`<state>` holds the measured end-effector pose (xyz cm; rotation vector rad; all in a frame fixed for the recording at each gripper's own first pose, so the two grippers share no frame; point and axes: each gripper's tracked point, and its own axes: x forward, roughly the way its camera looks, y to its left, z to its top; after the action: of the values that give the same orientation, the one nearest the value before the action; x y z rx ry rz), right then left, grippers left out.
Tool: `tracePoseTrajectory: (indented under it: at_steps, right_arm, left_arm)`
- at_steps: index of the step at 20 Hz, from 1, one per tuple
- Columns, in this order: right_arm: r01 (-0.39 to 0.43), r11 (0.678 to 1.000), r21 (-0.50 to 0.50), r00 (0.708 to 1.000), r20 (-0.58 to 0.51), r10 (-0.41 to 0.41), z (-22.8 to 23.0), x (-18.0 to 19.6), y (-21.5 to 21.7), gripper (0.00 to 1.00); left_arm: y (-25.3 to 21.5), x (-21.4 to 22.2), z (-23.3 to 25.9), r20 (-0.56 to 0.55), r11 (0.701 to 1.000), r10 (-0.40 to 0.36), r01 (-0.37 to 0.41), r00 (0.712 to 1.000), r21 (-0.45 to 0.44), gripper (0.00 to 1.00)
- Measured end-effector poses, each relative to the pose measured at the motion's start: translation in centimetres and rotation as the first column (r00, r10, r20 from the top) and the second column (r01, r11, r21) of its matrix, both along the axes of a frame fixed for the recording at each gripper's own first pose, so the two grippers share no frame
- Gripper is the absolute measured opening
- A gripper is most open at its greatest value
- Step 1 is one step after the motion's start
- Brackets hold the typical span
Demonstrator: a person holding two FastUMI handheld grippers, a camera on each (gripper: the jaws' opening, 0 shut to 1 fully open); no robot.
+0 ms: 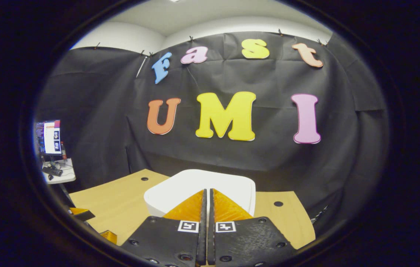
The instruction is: Press the lid of the desktop garbage bin to open it, pick up the crumpled paper on the desktop and throw it into the bin, then pick up the pop can on the desktop and drop it into the bin, and finally close the garbage bin lid.
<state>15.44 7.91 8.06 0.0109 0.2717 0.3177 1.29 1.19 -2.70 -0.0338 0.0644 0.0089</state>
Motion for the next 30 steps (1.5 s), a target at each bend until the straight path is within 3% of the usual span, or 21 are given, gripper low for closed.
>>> tracePoseTrajectory:
  at_steps: [11,15,19,21,23,24,25,30]
  right_arm:
    - [-0.082,0.996,0.023,0.983,-0.165,0.085,-4.5,1.6,1.2,0.0]
    - [-0.089,0.996,-0.017,0.985,-0.148,0.086,-4.1,1.7,1.1,0.01]
    - [-0.052,0.999,-0.017,0.998,-0.037,0.051,-2.1,1.7,0.8,0.0]
    - [-0.047,0.999,-0.008,0.997,0.056,0.047,0.5,1.0,0.8,0.27]
    - [-0.037,0.999,-0.009,0.985,0.169,0.038,3.5,0.3,0.6,0.6]
    - [-0.036,0.999,-0.024,0.976,0.214,0.04,4.3,-0.1,0.8,0.92]
    - [-0.025,0.999,-0.036,0.971,0.235,0.032,4.8,-0.2,0.2,0.99]
    - [0.007,1.0,0.0,0.967,0.255,-0.007,5.8,-0.9,-1.1,0.95]
  left_arm:
    - [0.4,-0.1,0.2,0.006,1.0,0.02,-0.02,1.0,0.017,0.98]
    - [0.5,-0.3,-0.2,-0.015,1.0,0.016,-0.016,1.0,0.023,0.98]
    - [0.6,-0.1,-0.1,-0.002,0.998,0.027,-0.027,1.0,0.058,0.98]
    - [0.4,-0.2,0.1,0.001,0.998,0.025,-0.025,1.0,0.056,0.98]
    - [0.4,-0.2,0.6,0.011,0.998,0.024,-0.025,1.0,0.059,0.98]
    - [0.3,-0.2,0.6,0.015,0.998,0.022,-0.023,1.0,0.057,0.98]
    - [0.2,-0.3,0.6,0.015,0.998,0.019,-0.019,1.0,0.052,0.98]
    - [0.3,-0.3,0.7,0.019,0.998,0.021,-0.022,1.0,0.055,0.98]
